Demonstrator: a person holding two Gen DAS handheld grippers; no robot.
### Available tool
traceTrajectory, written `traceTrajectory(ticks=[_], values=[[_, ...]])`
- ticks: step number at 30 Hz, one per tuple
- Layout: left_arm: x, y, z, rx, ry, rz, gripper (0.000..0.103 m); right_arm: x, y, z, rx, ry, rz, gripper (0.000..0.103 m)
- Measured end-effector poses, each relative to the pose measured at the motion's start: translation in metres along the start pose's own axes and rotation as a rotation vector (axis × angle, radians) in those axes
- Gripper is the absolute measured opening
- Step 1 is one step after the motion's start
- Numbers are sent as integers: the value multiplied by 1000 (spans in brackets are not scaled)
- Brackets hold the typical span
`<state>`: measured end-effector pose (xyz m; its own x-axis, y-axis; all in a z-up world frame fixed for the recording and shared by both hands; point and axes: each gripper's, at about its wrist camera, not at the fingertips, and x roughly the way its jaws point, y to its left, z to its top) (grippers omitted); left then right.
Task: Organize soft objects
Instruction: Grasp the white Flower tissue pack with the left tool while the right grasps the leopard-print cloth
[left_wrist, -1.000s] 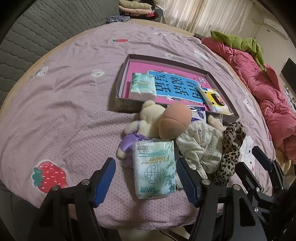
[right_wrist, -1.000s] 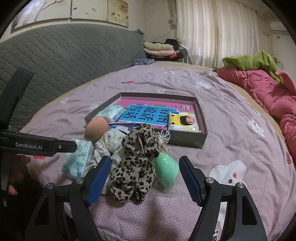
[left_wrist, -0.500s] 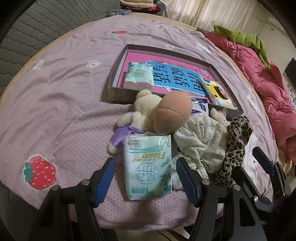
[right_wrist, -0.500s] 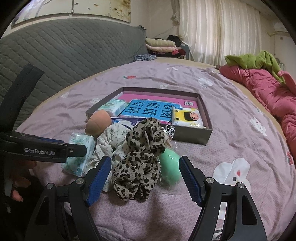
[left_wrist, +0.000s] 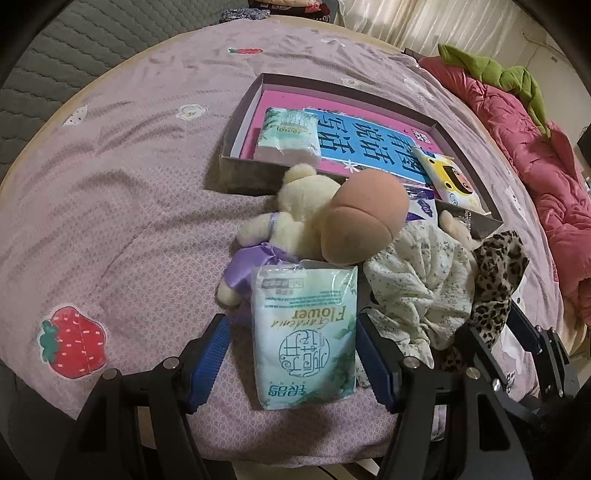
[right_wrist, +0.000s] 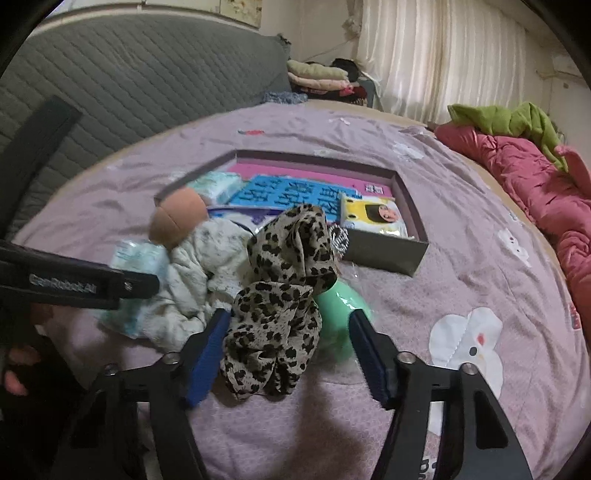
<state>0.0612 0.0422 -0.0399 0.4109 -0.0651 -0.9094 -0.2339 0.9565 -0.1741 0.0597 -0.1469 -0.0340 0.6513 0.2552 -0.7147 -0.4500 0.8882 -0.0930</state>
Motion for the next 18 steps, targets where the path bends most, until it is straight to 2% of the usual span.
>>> traceTrajectory(ticks=[2,6,11,18], values=[[2,-1,0,0,2,1,68,0,0,0,-9,-10,-6,49],[6,-2,0,0,9,11,68,1,-3,0,-10,-15,4,42],[10,-1,0,-11,16,9,68,-1,-6,1,-6,-29,32,25],[14,4,1,-41,32,-5,67,1,-10,3,-5,-31,56,20]])
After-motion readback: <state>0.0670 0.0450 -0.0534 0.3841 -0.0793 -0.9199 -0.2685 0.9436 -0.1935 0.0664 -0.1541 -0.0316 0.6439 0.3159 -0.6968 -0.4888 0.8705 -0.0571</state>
